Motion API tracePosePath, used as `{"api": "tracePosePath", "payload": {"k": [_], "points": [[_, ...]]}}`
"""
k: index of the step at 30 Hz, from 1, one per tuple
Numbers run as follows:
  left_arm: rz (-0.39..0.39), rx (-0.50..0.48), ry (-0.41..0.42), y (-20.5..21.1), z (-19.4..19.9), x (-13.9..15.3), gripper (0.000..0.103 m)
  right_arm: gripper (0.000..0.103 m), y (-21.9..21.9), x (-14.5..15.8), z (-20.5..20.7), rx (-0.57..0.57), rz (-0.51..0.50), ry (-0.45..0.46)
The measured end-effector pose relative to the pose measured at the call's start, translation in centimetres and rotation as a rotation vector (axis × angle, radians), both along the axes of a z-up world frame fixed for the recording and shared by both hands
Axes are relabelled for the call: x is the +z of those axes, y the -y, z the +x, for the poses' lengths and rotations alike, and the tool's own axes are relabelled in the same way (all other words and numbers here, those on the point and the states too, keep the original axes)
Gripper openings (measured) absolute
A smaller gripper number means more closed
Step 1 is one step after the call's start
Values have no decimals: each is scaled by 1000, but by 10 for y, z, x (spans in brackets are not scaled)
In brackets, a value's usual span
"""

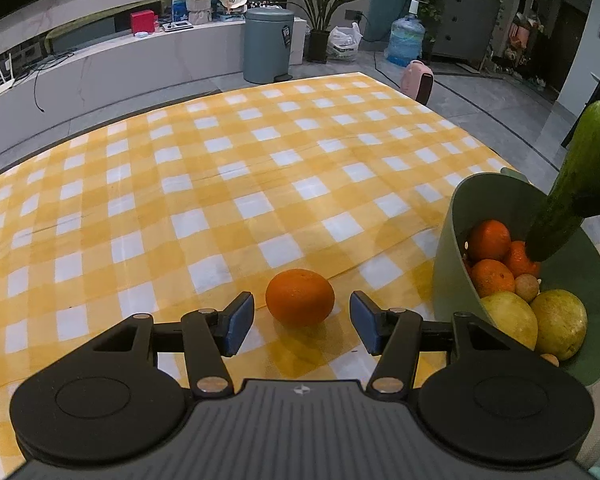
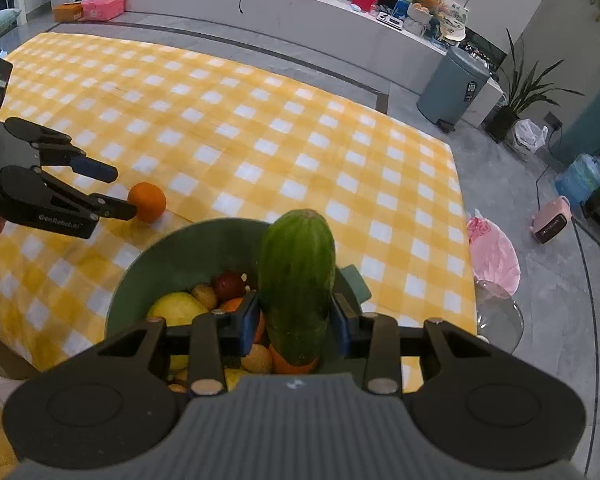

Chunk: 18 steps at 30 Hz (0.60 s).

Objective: Organize fruits
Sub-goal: 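Carry the cucumber over the colander with the right tool while the left tool approaches the mandarin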

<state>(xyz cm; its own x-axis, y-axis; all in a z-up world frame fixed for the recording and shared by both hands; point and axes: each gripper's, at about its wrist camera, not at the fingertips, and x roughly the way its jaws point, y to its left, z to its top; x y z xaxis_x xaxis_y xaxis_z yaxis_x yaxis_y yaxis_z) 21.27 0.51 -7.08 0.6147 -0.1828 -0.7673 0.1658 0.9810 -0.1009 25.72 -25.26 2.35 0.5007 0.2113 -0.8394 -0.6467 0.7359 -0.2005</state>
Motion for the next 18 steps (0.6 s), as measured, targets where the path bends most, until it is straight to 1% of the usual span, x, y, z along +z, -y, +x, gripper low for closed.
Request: {"api": "tracePosePath", "payload": {"k": [2, 5, 7, 11, 14, 18], "points": [[-4, 0, -1, -2, -1, 0, 65, 35, 0, 5, -4, 18, -17, -11], [-3, -2, -3, -3, -1, 1, 65, 35, -1, 10, -12, 39, -79, -40], [-10, -1, 1, -4, 0, 1, 65, 35, 2, 11, -15, 48, -100, -66], [-12, -8, -3, -2, 4, -3, 65, 35, 7, 4, -15, 29, -89, -131], [-10, -3, -12, -1, 5, -6, 65, 35, 5, -9, -9, 6, -84, -129], [-7, 7, -13, -3, 8, -7, 65, 35, 0, -18, -2, 9, -29, -88]]}}
